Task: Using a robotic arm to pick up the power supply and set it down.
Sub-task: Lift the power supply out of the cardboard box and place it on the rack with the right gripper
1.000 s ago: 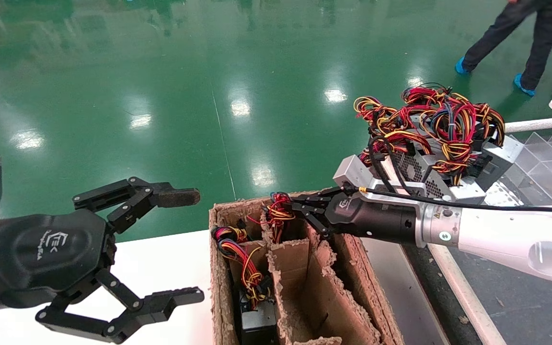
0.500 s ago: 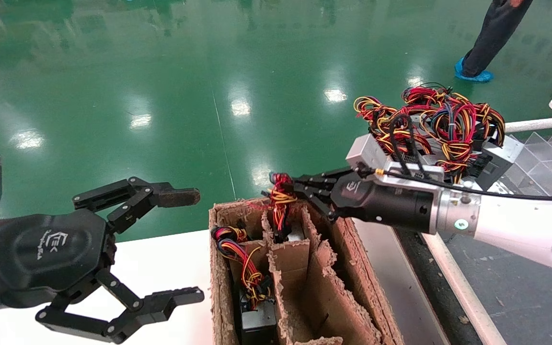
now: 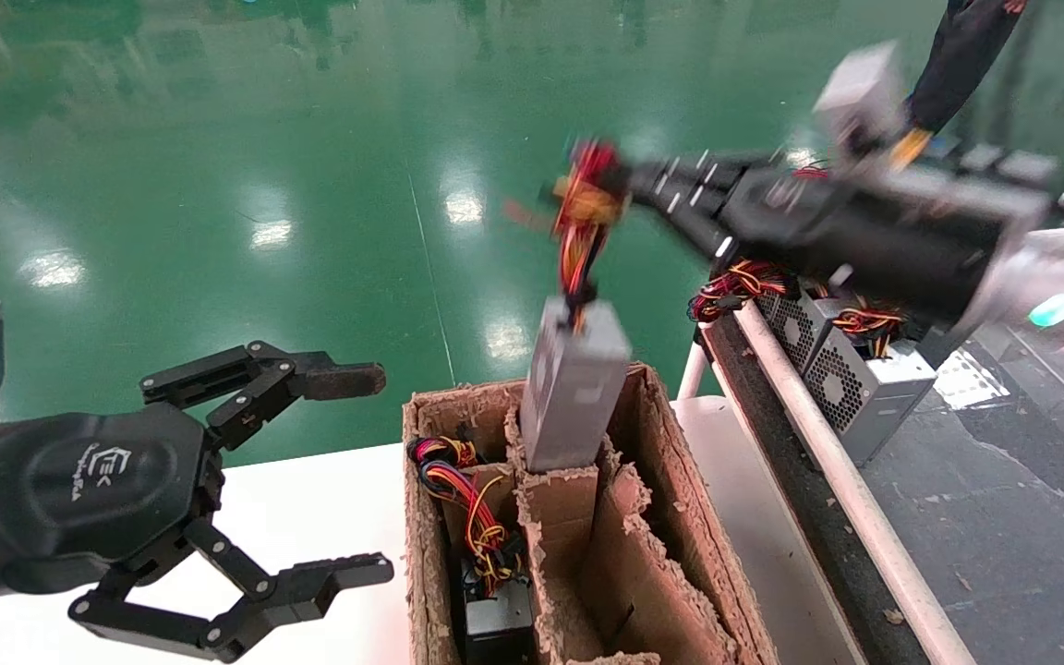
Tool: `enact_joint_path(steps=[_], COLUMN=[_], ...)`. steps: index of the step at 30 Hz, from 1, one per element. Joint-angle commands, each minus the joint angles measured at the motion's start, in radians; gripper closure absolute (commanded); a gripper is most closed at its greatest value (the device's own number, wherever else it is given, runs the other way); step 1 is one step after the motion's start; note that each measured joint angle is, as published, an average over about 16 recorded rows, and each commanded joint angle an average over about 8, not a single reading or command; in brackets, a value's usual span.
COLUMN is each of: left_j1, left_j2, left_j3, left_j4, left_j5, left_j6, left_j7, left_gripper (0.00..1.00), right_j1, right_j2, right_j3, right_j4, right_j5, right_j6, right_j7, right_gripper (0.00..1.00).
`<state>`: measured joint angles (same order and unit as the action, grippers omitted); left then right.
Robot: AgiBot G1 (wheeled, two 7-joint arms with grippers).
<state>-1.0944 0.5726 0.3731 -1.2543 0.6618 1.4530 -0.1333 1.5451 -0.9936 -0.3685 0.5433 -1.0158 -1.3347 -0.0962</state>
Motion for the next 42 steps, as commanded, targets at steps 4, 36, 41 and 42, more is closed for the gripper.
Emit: enact_joint_path(steps=[4, 36, 41, 42], left_j1=[0.000, 0.000, 0.000, 0.000], left_j2=[0.000, 0.000, 0.000, 0.000], left_j3=[0.000, 0.000, 0.000, 0.000], left_j4=[0.000, 0.000, 0.000, 0.000], left_j5=[0.000, 0.000, 0.000, 0.000], left_j6=[0.000, 0.000, 0.000, 0.000], left_j7=[0.000, 0.000, 0.000, 0.000], left_gripper=[0.00, 0.00, 0.00, 0.00], right_j1=[0.045, 0.126, 0.050, 0.035], right_j2=[0.051, 0.573, 0.619, 0.625], right_j3=[0.040, 0.162, 0.170, 0.171], right_j4=[0.049, -0.094, -0.151, -0.164], right_j5=[0.044, 0.065, 0.082, 0.086], right_j6=[0.020, -0.014, -0.057, -0.066], right_j7=[0.054, 0.080, 0.063, 0.062], right_gripper=[1.00, 1.00, 1.00, 1.00])
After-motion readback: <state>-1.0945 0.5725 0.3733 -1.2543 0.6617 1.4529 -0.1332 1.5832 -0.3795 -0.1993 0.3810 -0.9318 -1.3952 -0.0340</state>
